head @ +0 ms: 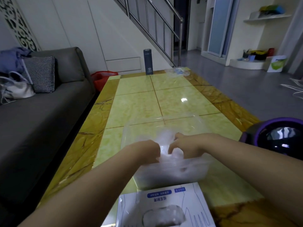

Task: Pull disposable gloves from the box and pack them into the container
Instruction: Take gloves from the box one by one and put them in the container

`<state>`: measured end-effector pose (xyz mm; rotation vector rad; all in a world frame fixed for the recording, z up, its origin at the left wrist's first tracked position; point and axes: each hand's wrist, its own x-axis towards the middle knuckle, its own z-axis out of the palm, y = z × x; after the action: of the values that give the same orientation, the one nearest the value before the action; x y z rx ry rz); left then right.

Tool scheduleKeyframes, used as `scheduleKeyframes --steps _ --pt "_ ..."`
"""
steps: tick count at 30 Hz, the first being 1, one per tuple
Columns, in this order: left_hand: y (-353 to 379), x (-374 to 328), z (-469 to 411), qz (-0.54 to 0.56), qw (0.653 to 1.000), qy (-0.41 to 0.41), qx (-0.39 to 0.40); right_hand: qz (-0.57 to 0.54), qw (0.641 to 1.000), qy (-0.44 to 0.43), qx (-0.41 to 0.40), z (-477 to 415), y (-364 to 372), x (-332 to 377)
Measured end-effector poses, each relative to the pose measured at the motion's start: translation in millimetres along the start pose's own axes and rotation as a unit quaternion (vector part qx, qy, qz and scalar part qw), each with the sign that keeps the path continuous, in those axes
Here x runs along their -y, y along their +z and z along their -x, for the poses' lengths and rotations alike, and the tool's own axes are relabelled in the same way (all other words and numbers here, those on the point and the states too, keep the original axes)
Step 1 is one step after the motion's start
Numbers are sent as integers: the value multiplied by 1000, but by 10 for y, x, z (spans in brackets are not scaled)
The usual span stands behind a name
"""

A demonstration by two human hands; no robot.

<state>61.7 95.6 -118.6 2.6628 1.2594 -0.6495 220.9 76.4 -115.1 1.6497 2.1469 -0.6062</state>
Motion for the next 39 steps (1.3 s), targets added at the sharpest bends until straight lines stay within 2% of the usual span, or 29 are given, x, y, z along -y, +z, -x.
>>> scheduleKeyframes --steps 4,5,9,12,16,22,24,25,27,28,30,33,36,39 --pt "63 20 -114 45 998 -39 24 -176 983 41 -6 -33 -130 -21" --pt "74 25 -125 34 998 -41 17 -186 981 53 -7 -50 -159 -31" --pt "122 51 -122 -67 997 -39 -17 -96 993 70 -1 -176 -114 -43" --pt "171 85 -106 -80 995 -53 -25 -21 998 57 28 -224 -49 -4" --pt "205 90 -155 -113 991 -73 13 67 997 30 37 -230 -40 37" --pt "22 87 -14 -169 981 -70 62 101 993 31 44 -168 -54 89" --pt "-143 107 138 -126 990 -64 14 99 993 35 47 -171 -53 106" --pt "-227 108 195 -88 994 -50 -38 97 994 33 48 -178 -51 113" --pt "-323 59 285 22 990 14 -139 92 994 36 46 -164 -52 138" --pt "-318 5 320 74 986 44 -142 90 994 42 50 -138 -57 162" --pt "-241 -91 319 124 990 42 -57 91 994 41 51 -102 -72 195" --pt "-132 -94 230 108 989 -63 81 72 995 43 55 23 -158 208" --pt "-165 -78 204 82 991 -76 78 16 999 36 4 275 -320 183" --pt "-248 -37 265 96 994 -49 18 35 993 -4 -112 582 -425 175"
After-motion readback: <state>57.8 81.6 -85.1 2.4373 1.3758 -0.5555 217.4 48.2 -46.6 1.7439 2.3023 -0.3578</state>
